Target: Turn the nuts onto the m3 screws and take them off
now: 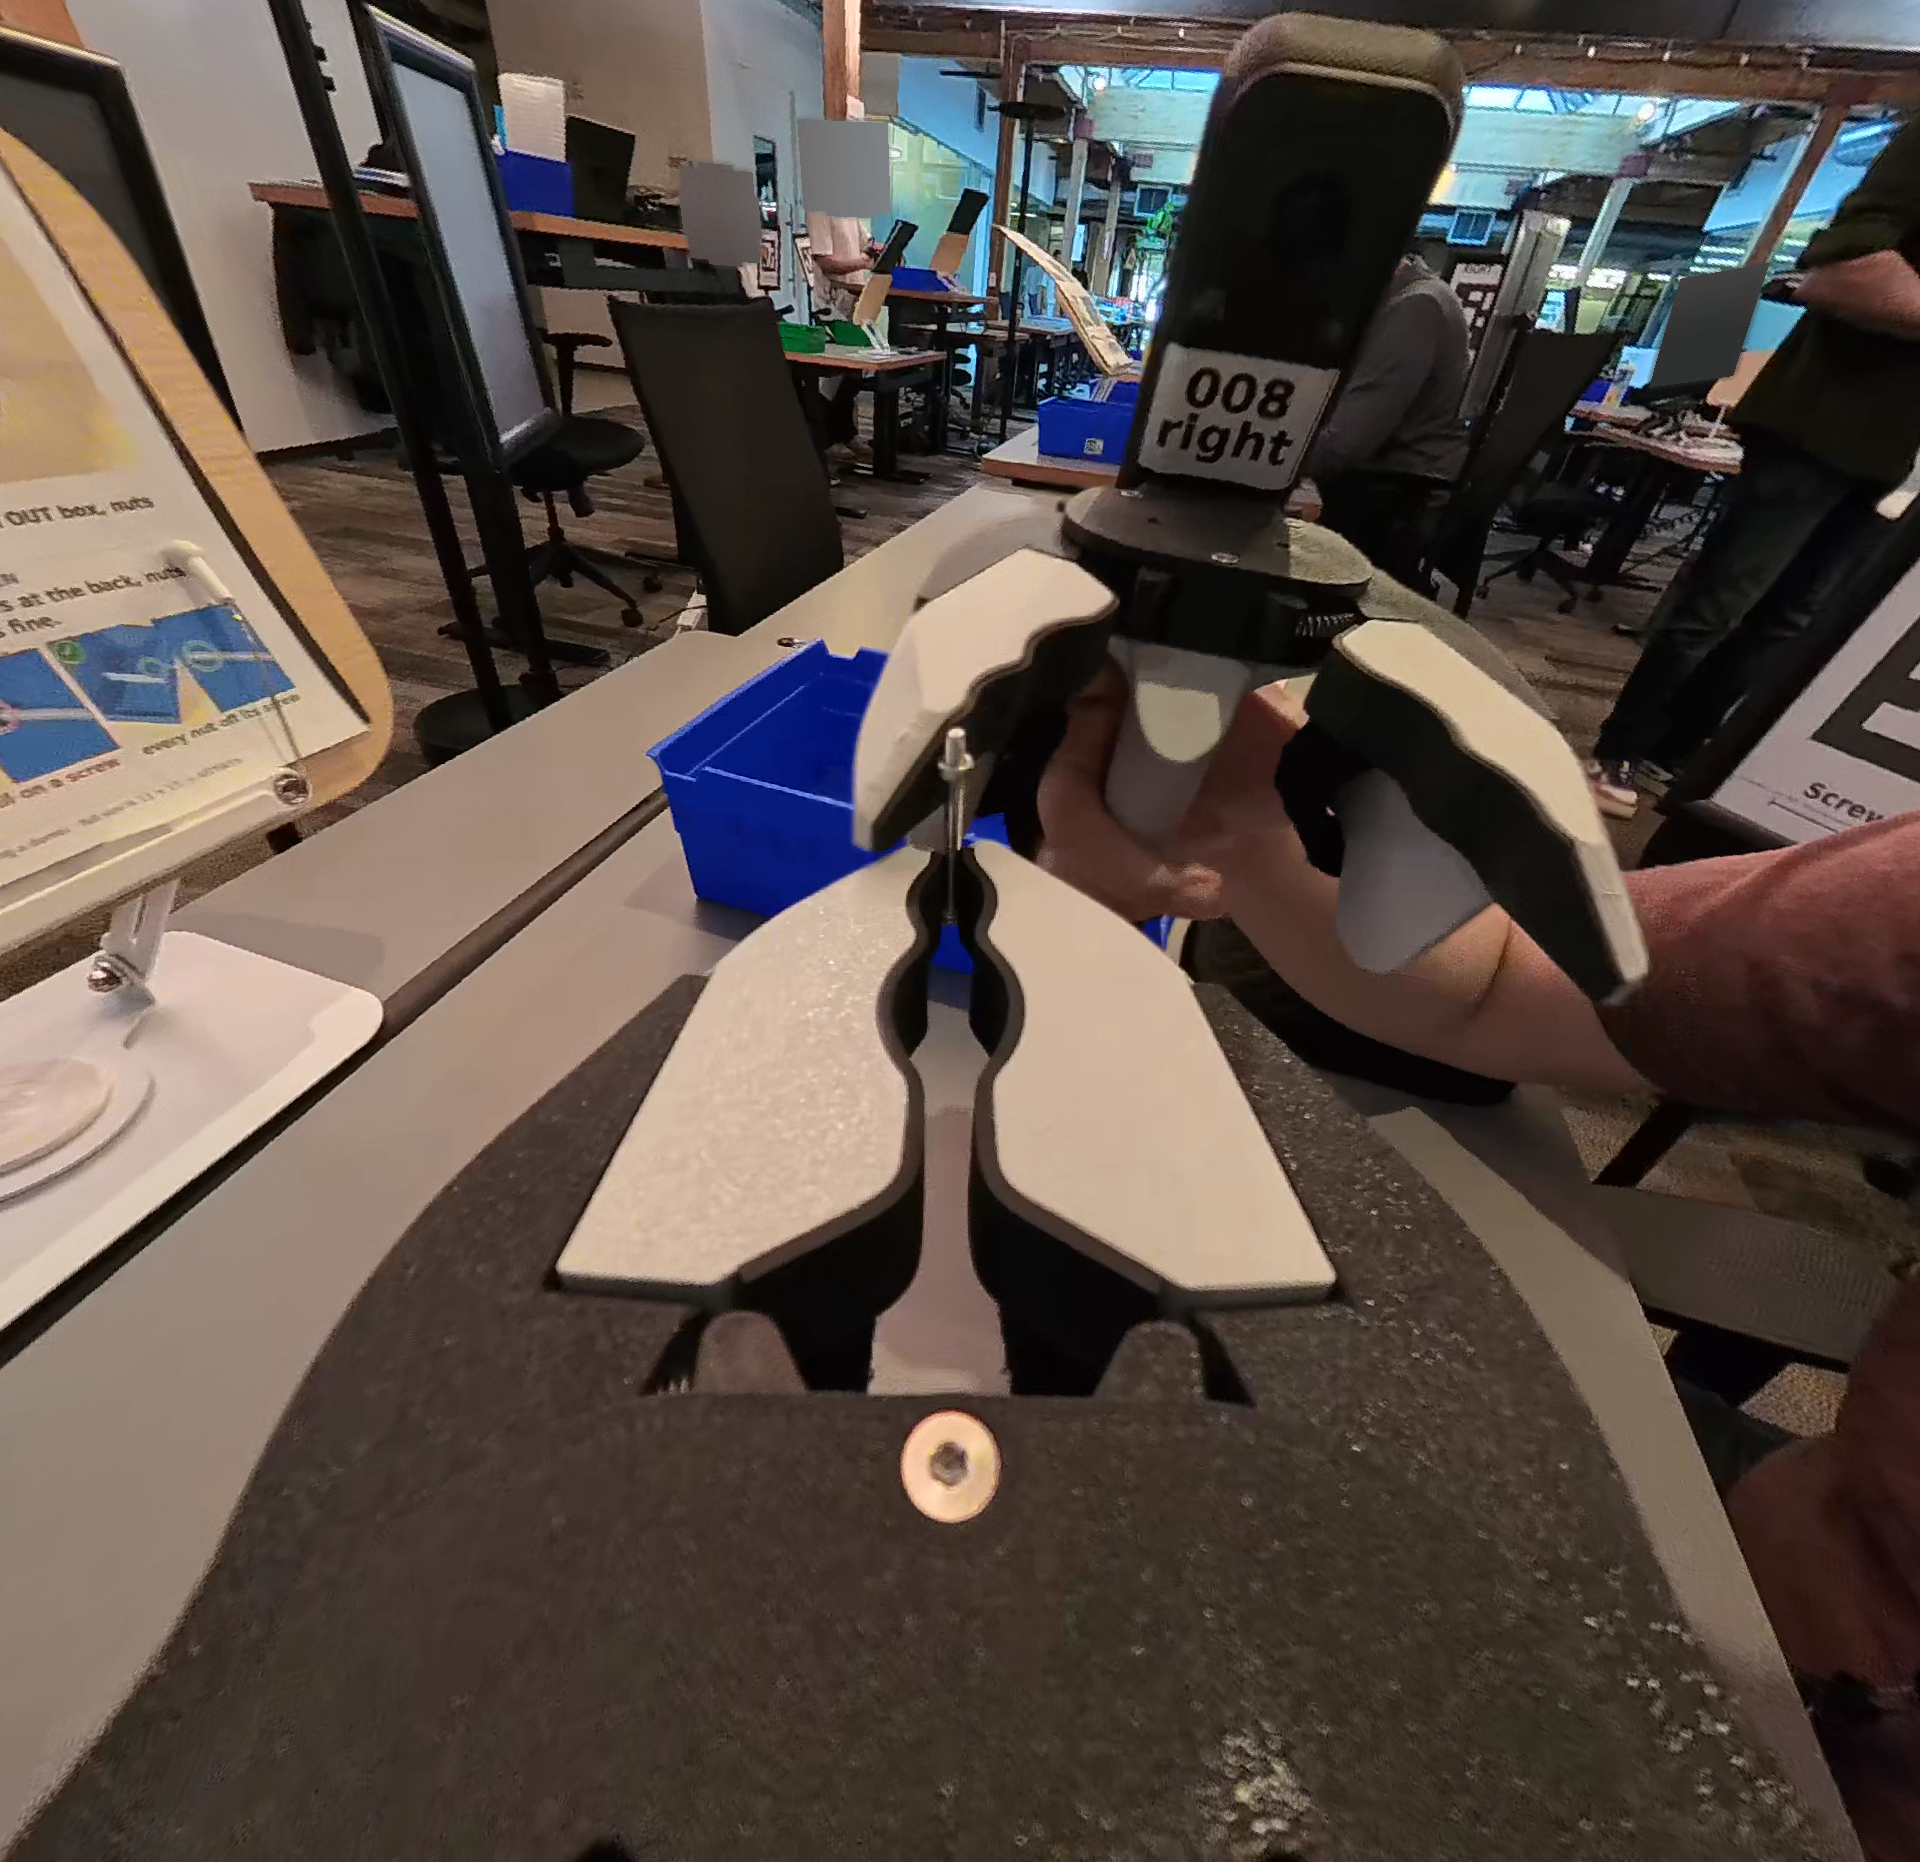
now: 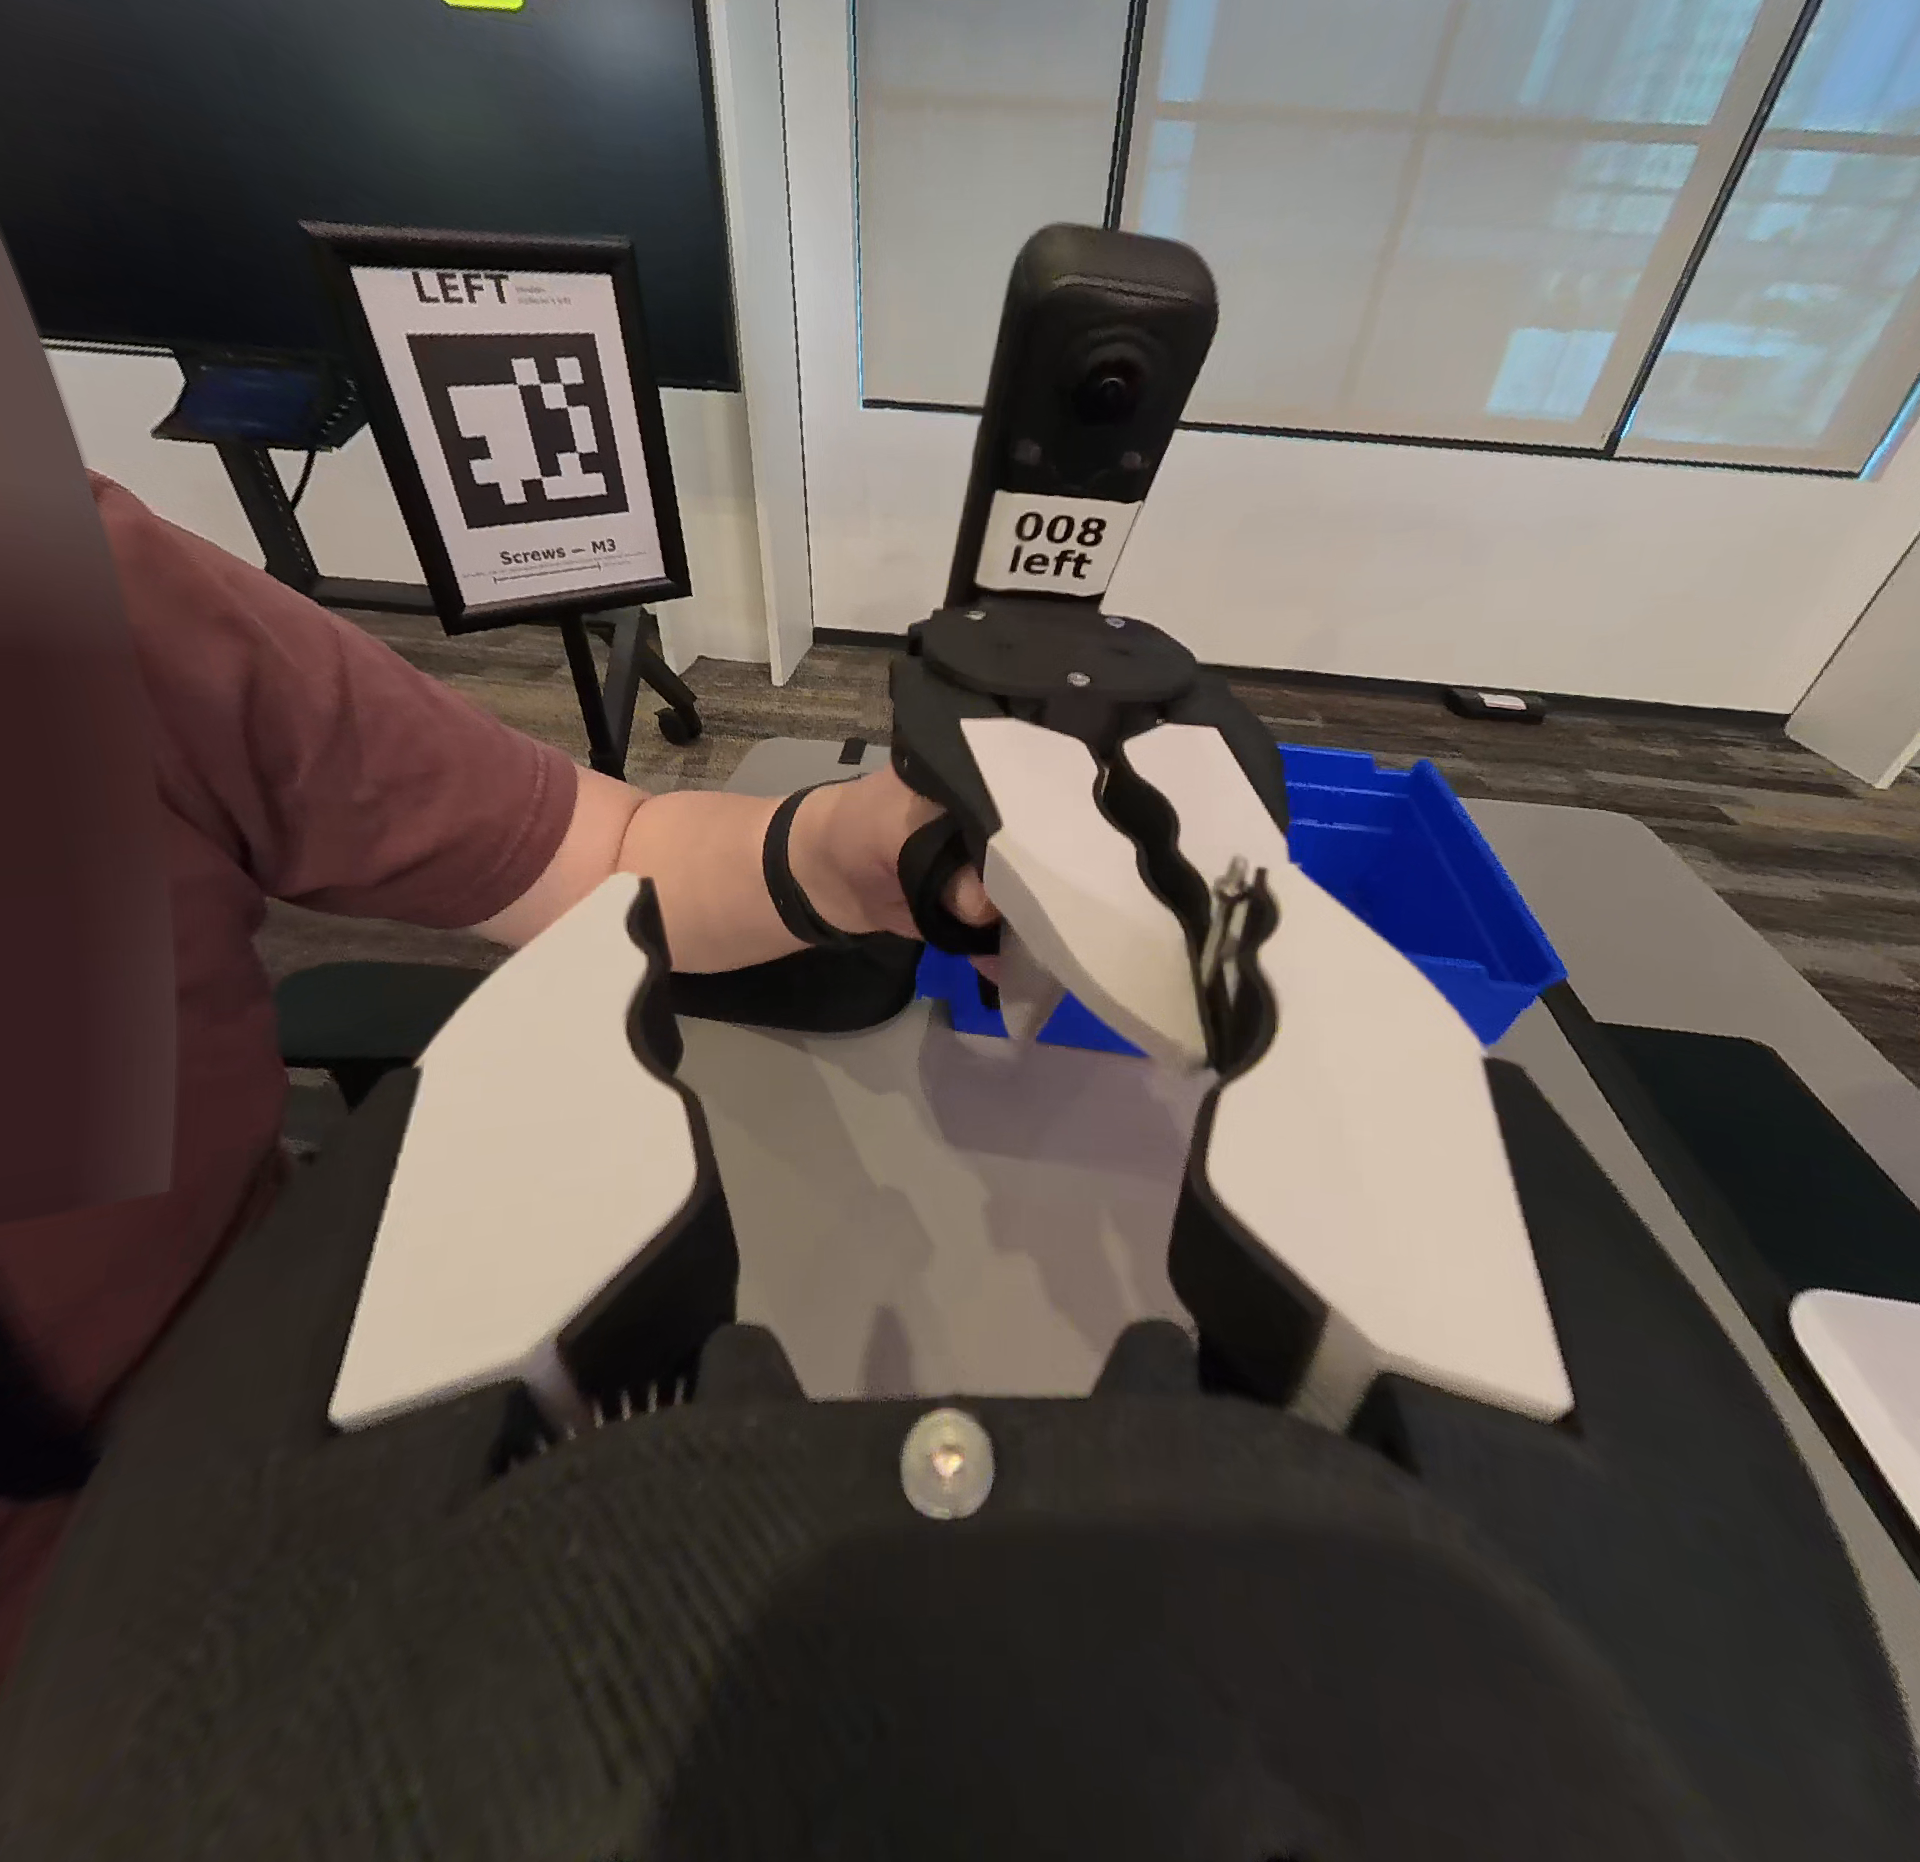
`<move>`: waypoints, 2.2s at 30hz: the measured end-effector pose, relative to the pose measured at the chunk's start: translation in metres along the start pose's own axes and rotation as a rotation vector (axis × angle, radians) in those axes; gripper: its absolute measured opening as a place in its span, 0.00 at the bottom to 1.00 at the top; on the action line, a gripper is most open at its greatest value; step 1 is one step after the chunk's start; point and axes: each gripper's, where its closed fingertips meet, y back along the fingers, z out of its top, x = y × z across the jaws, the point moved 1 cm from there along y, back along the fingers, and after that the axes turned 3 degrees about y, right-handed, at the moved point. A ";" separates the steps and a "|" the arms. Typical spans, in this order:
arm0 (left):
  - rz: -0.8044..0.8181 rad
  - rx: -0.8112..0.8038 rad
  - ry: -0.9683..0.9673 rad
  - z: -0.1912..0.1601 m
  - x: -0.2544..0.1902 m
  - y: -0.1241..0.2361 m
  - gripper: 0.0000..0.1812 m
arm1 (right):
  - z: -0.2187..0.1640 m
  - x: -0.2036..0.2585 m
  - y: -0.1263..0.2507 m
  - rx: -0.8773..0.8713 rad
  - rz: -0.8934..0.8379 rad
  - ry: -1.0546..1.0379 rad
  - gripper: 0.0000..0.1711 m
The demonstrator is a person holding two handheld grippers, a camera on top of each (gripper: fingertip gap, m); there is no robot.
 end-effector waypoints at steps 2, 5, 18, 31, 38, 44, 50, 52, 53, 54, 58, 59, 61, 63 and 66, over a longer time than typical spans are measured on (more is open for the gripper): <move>0.002 -0.004 0.009 0.001 0.002 0.001 0.01 | 0.002 -0.004 0.006 -0.005 -0.017 0.002 0.59; -0.023 0.013 -0.001 -0.002 -0.004 -0.002 0.01 | 0.004 -0.009 0.006 -0.038 -0.041 -0.009 0.59; -0.026 -0.004 0.013 0.005 -0.004 0.004 0.01 | 0.013 -0.013 0.019 -0.069 -0.046 -0.016 0.36; -0.046 0.022 -0.011 0.002 -0.013 -0.001 0.01 | 0.006 -0.032 0.025 -0.093 -0.069 -0.149 0.07; -0.034 0.052 -0.043 -0.003 -0.014 -0.004 0.01 | -0.003 -0.031 0.019 -0.070 -0.036 -0.196 0.02; -0.009 0.075 -0.046 -0.006 -0.010 -0.006 0.12 | 0.001 -0.036 0.025 -0.092 -0.058 -0.222 0.02; -0.054 0.070 -0.020 -0.009 -0.015 -0.009 0.05 | 0.006 -0.038 0.028 -0.164 -0.001 -0.340 0.02; -0.067 0.059 -0.009 -0.009 -0.016 -0.010 0.04 | 0.004 -0.038 0.027 -0.160 0.007 -0.355 0.01; -0.067 0.061 -0.007 -0.009 -0.016 -0.011 0.04 | 0.004 -0.038 0.026 -0.160 0.010 -0.356 0.01; -0.066 0.058 -0.007 -0.009 -0.016 -0.010 0.03 | 0.003 -0.037 0.026 -0.156 0.014 -0.356 0.01; -0.061 0.049 0.002 -0.008 -0.015 -0.010 0.02 | 0.003 -0.037 0.025 -0.152 0.008 -0.343 0.02; -0.064 0.046 0.005 -0.008 -0.015 -0.010 0.02 | 0.003 -0.038 0.025 -0.153 0.006 -0.340 0.02; -0.060 0.032 0.011 -0.006 -0.014 -0.009 0.02 | 0.001 -0.037 0.024 -0.138 0.006 -0.337 0.05; -0.062 0.031 0.010 -0.005 -0.014 -0.008 0.02 | -0.001 -0.036 0.022 -0.124 0.008 -0.324 0.02; -0.064 0.032 0.002 -0.004 -0.015 -0.007 0.02 | 0.000 -0.035 0.022 -0.132 0.011 -0.321 0.02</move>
